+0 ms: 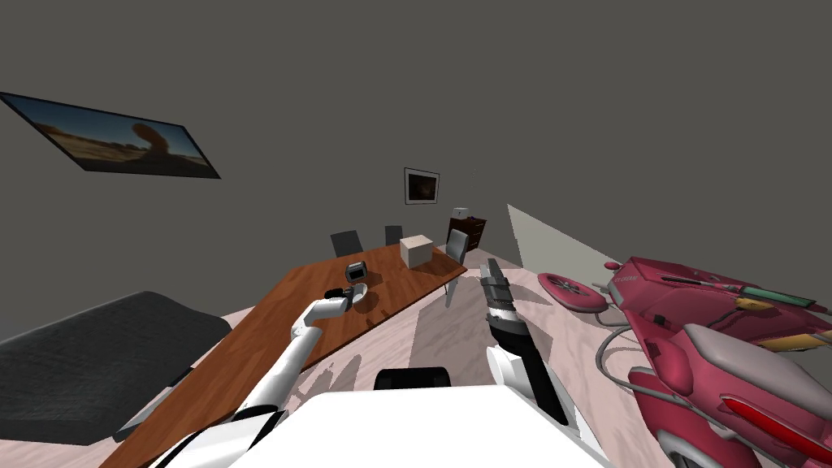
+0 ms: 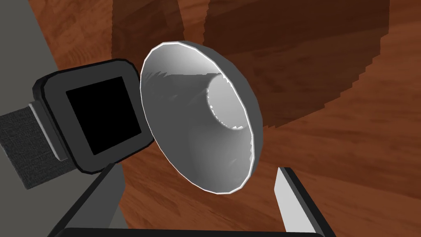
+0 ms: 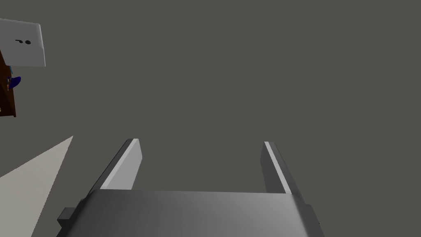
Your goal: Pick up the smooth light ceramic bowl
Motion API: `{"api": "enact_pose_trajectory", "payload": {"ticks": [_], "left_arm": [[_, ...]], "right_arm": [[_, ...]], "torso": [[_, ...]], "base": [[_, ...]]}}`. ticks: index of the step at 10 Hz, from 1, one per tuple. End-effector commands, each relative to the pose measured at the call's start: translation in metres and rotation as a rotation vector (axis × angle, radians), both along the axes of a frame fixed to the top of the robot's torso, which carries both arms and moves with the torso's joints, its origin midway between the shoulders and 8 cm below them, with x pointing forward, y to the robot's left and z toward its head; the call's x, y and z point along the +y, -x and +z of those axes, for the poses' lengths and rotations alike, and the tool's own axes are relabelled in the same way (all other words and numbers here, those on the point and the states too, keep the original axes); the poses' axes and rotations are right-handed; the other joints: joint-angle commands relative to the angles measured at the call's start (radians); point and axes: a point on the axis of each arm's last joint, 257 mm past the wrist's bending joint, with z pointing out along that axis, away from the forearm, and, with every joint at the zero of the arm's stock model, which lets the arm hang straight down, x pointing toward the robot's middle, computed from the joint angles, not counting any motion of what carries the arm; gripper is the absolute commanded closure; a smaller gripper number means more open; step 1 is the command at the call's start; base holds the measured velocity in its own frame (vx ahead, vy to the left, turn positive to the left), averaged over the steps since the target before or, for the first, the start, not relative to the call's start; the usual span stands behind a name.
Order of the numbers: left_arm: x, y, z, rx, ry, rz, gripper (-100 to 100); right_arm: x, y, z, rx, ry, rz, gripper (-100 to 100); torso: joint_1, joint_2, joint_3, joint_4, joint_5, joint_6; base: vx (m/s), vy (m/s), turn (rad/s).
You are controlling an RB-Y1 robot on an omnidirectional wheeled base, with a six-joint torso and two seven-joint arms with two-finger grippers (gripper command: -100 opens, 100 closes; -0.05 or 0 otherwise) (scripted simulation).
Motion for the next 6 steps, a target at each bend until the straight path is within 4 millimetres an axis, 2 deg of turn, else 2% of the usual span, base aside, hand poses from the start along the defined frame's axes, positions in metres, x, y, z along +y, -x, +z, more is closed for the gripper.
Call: {"api": "enact_pose_trajectory", "payload": {"ticks": [1,5,6], "left_arm": [[-0.003,0.004,-0.011,0.055,0.011,0.006,-100],[-0.009,0.025,-0.039,0.175,0.035,0.019,-100],[-0.012,0.039,-0.055,0.223,0.047,0.025,-100]], "right_arm": [[0.000,0.000,0.000,0.000,0.000,0.000,0],[0.000,0.000,0.000,0.000,0.000,0.000,0],[0.000,0.000,0.000,0.000,0.000,0.000,0]], "torso": [[0.000,0.000,0.000,0.000,0.000,0.000],[0.000,-0.001,-0.001,0.000,0.000,0.000],[0.000,-0.001,-0.001,0.000,0.000,0.000]], "base": [[0.030,0.041,-0.031],[0.040,0.049,-0.026],[0.052,0.039,-0.022]]}}
